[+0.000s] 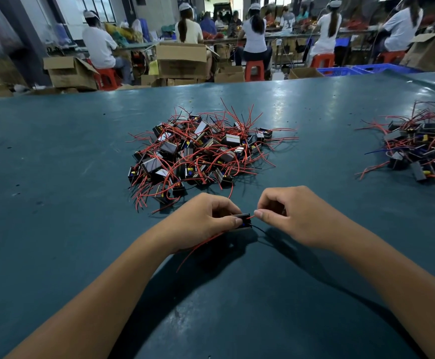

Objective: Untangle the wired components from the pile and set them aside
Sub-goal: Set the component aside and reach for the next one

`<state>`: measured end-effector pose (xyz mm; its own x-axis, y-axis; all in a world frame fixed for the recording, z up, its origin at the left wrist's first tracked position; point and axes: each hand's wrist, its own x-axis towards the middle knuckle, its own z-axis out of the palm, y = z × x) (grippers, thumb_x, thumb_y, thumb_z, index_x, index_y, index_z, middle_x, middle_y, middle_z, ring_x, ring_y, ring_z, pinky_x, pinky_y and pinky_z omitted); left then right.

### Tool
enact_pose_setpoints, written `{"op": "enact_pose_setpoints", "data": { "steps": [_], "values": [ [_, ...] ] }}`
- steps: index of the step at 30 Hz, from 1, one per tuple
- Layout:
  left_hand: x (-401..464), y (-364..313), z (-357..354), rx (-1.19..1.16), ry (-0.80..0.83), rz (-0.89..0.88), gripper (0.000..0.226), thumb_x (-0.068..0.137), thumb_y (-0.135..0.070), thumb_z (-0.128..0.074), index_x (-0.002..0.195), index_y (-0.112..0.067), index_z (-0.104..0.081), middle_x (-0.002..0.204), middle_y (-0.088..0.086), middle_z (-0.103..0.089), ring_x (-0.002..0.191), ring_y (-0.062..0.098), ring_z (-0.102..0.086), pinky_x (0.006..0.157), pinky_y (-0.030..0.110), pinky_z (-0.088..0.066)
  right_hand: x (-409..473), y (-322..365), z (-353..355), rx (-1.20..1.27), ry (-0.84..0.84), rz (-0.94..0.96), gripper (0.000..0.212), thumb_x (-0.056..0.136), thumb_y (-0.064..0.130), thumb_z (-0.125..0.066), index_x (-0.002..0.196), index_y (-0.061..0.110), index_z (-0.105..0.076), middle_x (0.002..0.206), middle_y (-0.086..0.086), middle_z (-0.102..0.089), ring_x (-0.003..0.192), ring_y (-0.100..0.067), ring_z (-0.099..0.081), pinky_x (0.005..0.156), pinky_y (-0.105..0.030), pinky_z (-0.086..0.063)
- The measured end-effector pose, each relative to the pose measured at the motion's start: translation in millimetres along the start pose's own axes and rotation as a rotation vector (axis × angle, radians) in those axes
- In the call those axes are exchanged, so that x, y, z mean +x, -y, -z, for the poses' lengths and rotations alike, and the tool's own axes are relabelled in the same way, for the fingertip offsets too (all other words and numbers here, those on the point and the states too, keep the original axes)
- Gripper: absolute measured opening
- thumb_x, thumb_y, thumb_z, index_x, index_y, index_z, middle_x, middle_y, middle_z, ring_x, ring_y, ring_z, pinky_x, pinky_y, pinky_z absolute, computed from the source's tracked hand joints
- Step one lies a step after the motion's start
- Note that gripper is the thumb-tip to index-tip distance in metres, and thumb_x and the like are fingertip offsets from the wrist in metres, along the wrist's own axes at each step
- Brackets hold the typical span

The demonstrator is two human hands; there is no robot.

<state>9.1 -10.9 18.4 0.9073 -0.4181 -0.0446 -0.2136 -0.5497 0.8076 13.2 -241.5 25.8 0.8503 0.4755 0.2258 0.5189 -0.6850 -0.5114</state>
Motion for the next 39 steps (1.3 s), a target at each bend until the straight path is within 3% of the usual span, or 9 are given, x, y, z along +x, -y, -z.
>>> {"op": "enact_pose_setpoints", "data": {
  "steps": [4, 11, 16, 18, 21, 24, 26, 33, 39],
  "values": [
    [1, 5, 8, 0.336, -0.023, -0.032, 0.015, 0.09, -0.043, -0.07, 0.098, -0.032, -0.074, 0.086, -0.008, -0.066, 0.076, 0.001, -0.058, 0.072, 0.029, -0.048, 0, -1, -1, -0.016, -0.007, -0.016, 0.016, 0.094, 0.035, -0.065, 0.079, 0.03, -0.061, 0.062, 0.011, -0.059, 0.062, 0.001, -0.055, 0.059, -0.014, -0.041],
    [-4, 9, 35, 0.537, -0.02, -0.042, 0.026, 0.091, -0.044, -0.067, 0.11, -0.027, -0.074, 0.103, -0.011, -0.059, 0.091, 0.004, -0.056, 0.08, 0.024, -0.047, -1, -2, -2, -0.005, -0.02, -0.033, 0.017, 0.094, 0.033, -0.064, 0.079, 0.028, -0.062, 0.064, 0.011, -0.062, 0.064, -0.002, -0.056, 0.059, -0.014, -0.042],
    [-6, 4, 44, 0.34, -0.528, -0.249, 0.01, 0.092, -0.02, -0.07, 0.101, -0.019, -0.073, 0.095, -0.011, -0.065, 0.086, -0.001, -0.059, 0.075, 0.01, -0.042, 0, -4, -2, 0.027, -0.091, -0.082, 0.015, 0.093, 0.032, -0.066, 0.079, 0.028, -0.062, 0.064, 0.012, -0.063, 0.064, 0.002, -0.058, 0.06, -0.012, -0.042],
    [-5, 7, 49, 0.35, -0.755, -0.259, 0.009, 0.089, -0.013, -0.071, 0.098, -0.016, -0.073, 0.09, -0.009, -0.064, 0.079, 0.002, -0.058, 0.073, 0.016, -0.045, 1, -6, -2, 0.044, -0.145, -0.112, 0.013, 0.092, 0.032, -0.066, 0.08, 0.028, -0.063, 0.065, 0.012, -0.064, 0.065, 0.0, -0.058, 0.059, -0.014, -0.043],
    [-2, 24, 61, 0.507, -0.824, 0.008, 0.018, 0.09, -0.021, -0.069, 0.106, -0.013, -0.067, 0.099, -0.001, -0.058, 0.091, 0.019, -0.056, 0.081, 0.033, -0.045, 2, -8, -1, 0.055, -0.209, -0.143, 0.012, 0.091, 0.03, -0.066, 0.081, 0.027, -0.062, 0.068, 0.01, -0.065, 0.068, -0.003, -0.058, 0.059, -0.015, -0.043],
    [-3, 38, 69, 0.615, -0.627, 0.37, 0.034, 0.094, -0.038, -0.064, 0.115, -0.012, -0.059, 0.109, 0.006, -0.056, 0.101, 0.028, -0.054, 0.083, 0.039, -0.044, 3, -8, -2, 0.072, -0.209, -0.154, 0.013, 0.091, 0.03, -0.067, 0.08, 0.027, -0.062, 0.067, 0.01, -0.064, 0.066, -0.003, -0.058, 0.061, -0.014, -0.043],
    [-5, 40, 70, 0.631, -0.544, 0.43, 0.031, 0.095, -0.041, -0.063, 0.112, -0.015, -0.059, 0.104, 0.006, -0.06, 0.094, 0.027, -0.055, 0.079, 0.038, -0.046, 2, -8, -3, 0.065, -0.197, -0.158, 0.012, 0.091, 0.03, -0.067, 0.081, 0.027, -0.062, 0.067, 0.01, -0.064, 0.066, -0.003, -0.058, 0.061, -0.013, -0.044],
    [-8, 38, 76, 0.587, -0.595, 0.392, 0.013, 0.094, -0.023, -0.064, 0.102, -0.013, -0.067, 0.093, 0.006, -0.066, 0.086, 0.028, -0.059, 0.074, 0.036, -0.047, 2, -8, -2, 0.06, -0.214, -0.177, 0.013, 0.092, 0.031, -0.067, 0.08, 0.028, -0.062, 0.067, 0.01, -0.064, 0.066, -0.003, -0.058, 0.058, -0.014, -0.042],
    [-7, 19, 74, 0.229, -1.053, -0.157, 0.014, 0.09, -0.014, -0.058, 0.098, -0.022, -0.065, 0.083, -0.007, -0.067, 0.071, 0.007, -0.061, 0.067, 0.018, -0.048, 2, -7, -1, 0.077, -0.26, -0.177, 0.013, 0.091, 0.028, -0.067, 0.08, 0.027, -0.062, 0.067, 0.009, -0.064, 0.067, -0.002, -0.058, 0.062, -0.014, -0.044]
  ]
}}
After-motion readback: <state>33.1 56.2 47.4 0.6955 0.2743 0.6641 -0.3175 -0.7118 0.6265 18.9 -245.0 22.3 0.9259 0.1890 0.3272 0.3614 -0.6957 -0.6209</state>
